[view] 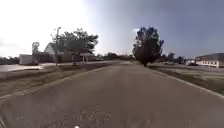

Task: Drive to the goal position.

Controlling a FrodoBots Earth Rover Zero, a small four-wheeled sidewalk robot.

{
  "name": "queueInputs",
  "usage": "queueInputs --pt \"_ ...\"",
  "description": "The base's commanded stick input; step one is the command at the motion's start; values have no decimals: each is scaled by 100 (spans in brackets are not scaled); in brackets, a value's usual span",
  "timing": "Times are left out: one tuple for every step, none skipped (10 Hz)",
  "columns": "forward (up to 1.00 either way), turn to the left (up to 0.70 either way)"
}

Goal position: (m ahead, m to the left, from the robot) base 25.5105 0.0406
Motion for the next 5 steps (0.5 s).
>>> queueInputs --pt "100 -9" --pt "100 -9" --pt "100 -9" --pt "100 -9" --pt "100 -9"
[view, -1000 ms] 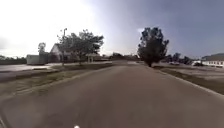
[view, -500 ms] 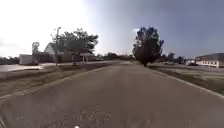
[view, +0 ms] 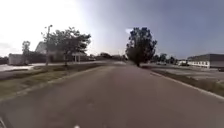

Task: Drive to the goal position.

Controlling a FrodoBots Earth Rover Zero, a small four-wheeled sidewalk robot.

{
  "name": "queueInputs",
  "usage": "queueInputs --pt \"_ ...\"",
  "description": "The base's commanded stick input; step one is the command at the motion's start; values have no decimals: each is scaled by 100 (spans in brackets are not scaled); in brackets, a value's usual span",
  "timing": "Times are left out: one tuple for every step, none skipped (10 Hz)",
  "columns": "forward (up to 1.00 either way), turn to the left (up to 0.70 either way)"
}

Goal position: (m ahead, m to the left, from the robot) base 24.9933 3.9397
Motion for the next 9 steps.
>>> queueInputs --pt "100 -9" --pt "100 -9" --pt "100 -9" --pt "100 -9" --pt "100 -9" --pt "100 -8" --pt "100 -7" --pt "100 -6" --pt "100 -6"
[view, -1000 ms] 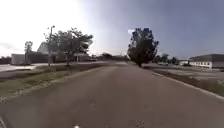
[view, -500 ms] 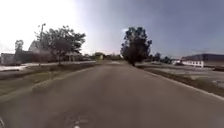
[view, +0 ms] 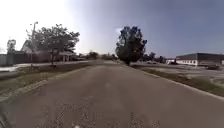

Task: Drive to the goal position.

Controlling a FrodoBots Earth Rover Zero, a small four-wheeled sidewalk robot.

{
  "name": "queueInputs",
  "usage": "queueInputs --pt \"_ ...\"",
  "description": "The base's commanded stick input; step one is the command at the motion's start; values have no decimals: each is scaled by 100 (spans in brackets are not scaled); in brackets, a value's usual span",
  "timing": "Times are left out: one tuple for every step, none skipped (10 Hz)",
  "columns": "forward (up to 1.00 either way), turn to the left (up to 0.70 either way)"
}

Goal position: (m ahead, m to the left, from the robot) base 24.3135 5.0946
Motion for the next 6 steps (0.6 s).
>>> queueInputs --pt "100 -6" --pt "100 -6" --pt "100 -6" --pt "100 -6" --pt "100 -6" --pt "100 -6"
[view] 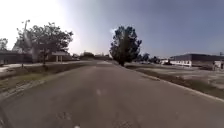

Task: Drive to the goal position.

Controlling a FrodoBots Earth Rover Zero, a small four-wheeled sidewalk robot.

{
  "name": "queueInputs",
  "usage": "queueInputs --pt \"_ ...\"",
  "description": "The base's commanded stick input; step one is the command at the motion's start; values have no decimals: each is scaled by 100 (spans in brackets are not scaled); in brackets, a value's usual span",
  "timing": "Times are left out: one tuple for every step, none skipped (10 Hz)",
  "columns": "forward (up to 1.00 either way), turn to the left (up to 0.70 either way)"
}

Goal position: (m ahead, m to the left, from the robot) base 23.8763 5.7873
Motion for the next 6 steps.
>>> queueInputs --pt "100 -6" --pt "100 -6" --pt "100 -6" --pt "100 -6" --pt "100 -6" --pt "100 -6"
